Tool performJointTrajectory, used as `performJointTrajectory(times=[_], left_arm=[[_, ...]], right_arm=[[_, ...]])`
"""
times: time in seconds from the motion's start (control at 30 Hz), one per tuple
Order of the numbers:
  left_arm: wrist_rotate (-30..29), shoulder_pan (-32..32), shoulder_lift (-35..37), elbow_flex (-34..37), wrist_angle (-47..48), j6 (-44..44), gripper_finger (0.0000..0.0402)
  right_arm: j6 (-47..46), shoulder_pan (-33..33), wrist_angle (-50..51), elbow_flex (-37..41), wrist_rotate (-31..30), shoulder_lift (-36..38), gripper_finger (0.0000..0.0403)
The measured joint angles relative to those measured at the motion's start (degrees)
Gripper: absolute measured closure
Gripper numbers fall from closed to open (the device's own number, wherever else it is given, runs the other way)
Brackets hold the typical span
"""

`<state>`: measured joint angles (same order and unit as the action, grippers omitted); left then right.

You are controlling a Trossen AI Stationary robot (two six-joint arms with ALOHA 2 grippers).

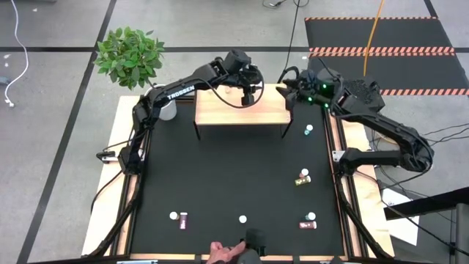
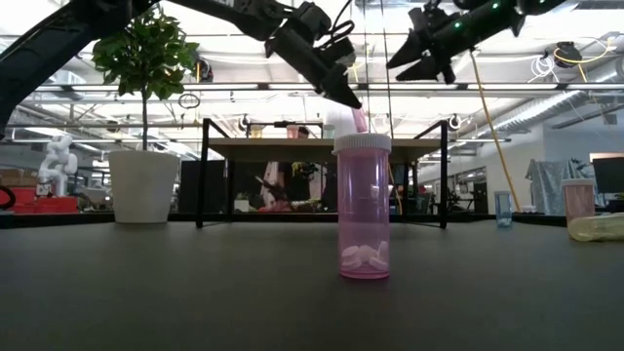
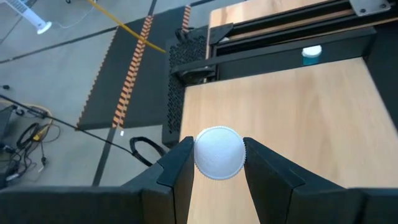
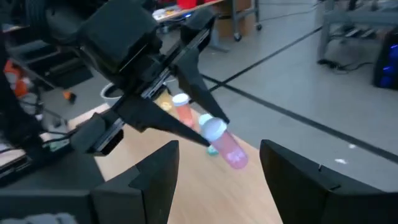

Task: Pick and place medicine bottles onto shelf by color
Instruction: Put the top pink pill bottle on the shelf

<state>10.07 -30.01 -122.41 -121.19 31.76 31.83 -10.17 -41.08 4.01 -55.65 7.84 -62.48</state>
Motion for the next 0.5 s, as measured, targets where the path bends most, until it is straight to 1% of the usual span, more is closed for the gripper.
performJointTrajectory(times=[0.13,0.3,0.5], left_arm=[[0.0,0.0,0.0,0.0,0.0,-0.9,0.027],[1.0,-0.1,1.3,0.0,1.1,-4.9,0.027],[2.4,0.3,3.9,0.0,6.4,-7.3,0.027]], right_arm=[[2.9,-1.7,-0.1,-1.3,5.6,-4.0,0.0183],[10.5,-0.2,-0.4,-1.3,7.2,-6.7,0.0183],[12.5,1.2,-2.4,-1.4,8.9,-7.9,0.0183]])
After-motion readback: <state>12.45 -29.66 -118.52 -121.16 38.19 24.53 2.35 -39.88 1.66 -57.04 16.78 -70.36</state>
